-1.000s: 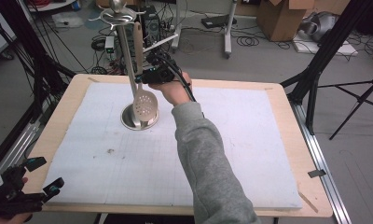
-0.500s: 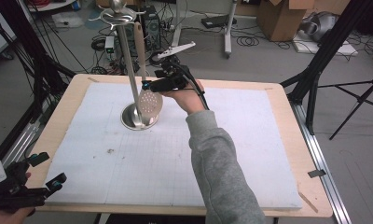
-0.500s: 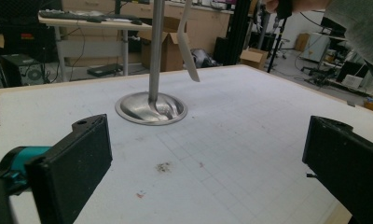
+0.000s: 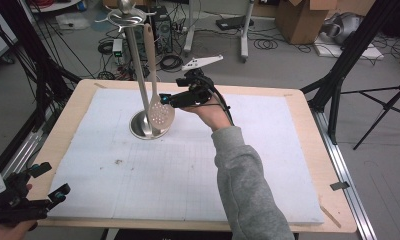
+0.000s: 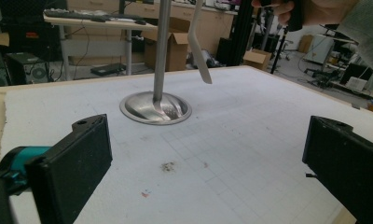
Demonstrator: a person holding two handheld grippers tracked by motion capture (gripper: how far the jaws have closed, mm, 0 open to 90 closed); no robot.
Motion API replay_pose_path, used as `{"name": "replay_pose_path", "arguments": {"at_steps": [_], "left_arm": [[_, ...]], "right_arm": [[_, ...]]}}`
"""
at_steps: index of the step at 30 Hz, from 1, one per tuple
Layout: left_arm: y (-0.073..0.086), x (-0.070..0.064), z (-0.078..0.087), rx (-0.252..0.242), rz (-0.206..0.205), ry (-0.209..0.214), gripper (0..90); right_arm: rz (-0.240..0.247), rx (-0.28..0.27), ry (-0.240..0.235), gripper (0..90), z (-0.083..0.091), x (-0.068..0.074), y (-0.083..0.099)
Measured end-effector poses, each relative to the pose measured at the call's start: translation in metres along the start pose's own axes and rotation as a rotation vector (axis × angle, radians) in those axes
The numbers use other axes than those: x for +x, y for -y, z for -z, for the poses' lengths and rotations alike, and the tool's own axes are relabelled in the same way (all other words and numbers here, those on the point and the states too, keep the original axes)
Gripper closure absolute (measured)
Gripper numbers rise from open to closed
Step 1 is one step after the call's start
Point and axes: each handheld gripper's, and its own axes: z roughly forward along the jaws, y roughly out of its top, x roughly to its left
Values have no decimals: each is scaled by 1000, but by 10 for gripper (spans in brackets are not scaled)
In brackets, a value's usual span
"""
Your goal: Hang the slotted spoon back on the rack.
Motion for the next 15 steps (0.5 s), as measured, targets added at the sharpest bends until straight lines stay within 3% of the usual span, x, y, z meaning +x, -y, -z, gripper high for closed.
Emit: {"name": "replay_pose_path", "arguments": {"at_steps": [15], "left_arm": [[0,-1,-3,-3,-2,3,17]], "right_arm": [[12,-8,-2,154,16,0,25]]}}
